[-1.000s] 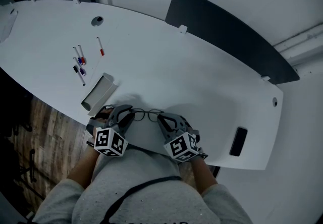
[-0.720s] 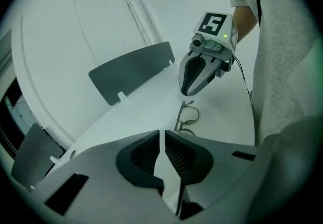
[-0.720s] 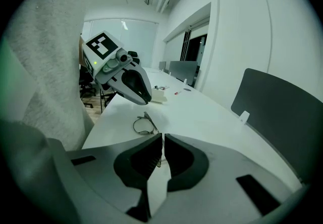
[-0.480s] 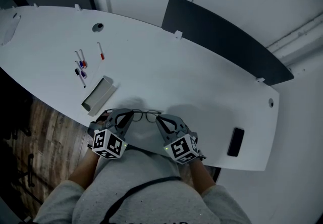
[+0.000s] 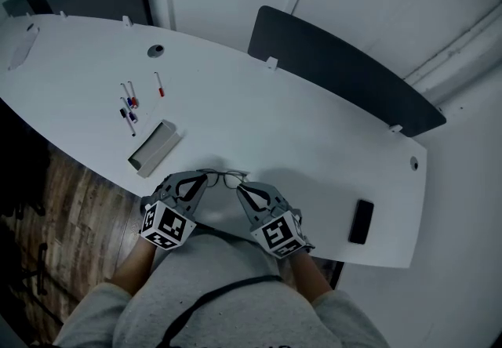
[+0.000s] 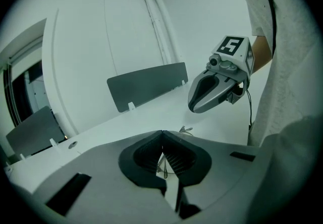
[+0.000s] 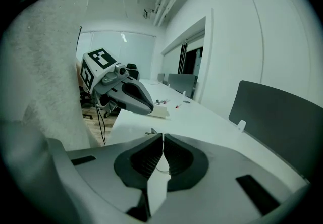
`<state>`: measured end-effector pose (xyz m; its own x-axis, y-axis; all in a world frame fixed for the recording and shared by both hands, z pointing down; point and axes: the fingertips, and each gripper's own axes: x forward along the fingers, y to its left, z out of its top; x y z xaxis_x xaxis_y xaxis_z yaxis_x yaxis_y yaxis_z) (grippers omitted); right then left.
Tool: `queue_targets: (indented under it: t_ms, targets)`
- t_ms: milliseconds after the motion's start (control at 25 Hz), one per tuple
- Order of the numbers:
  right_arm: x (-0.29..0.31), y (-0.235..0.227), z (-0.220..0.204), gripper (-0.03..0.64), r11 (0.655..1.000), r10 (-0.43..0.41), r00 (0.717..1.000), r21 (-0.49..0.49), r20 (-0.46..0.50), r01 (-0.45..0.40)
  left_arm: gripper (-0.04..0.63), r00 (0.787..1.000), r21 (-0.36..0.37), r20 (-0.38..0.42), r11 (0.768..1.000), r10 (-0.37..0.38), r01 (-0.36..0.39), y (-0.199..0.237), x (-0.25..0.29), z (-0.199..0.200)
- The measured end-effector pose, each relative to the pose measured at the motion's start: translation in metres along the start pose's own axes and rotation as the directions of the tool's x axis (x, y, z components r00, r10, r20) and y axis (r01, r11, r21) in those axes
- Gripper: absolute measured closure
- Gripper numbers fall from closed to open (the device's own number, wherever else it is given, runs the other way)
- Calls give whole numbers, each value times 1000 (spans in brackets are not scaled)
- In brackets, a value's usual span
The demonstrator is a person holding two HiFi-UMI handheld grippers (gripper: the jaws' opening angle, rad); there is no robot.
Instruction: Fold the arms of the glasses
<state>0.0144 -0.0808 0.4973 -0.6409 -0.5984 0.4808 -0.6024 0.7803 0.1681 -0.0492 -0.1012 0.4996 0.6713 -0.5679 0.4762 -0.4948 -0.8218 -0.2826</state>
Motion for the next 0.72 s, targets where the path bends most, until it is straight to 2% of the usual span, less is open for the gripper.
queue_targets:
  t_ms: [160,280,400,720]
  targets:
    - [-10,11,2,591,1000,5,1000,-17,10,-5,580,1000,-7,18,1000,18,-18,-11,-10,5]
    - [-17,18,5,591,1000,5,1000,-16,26,-4,580,999,-48,41,998,30,-28,-17,-17,9]
    - [-26,25,6,591,1000,4,999,15,53,-5,580,996,-105,66,993,53,-46,-22,-26,13]
    - [-50,44,11,591,994,18,993,102,119,-30,580,990,-168,98,982,99,-81,-44,-48,21]
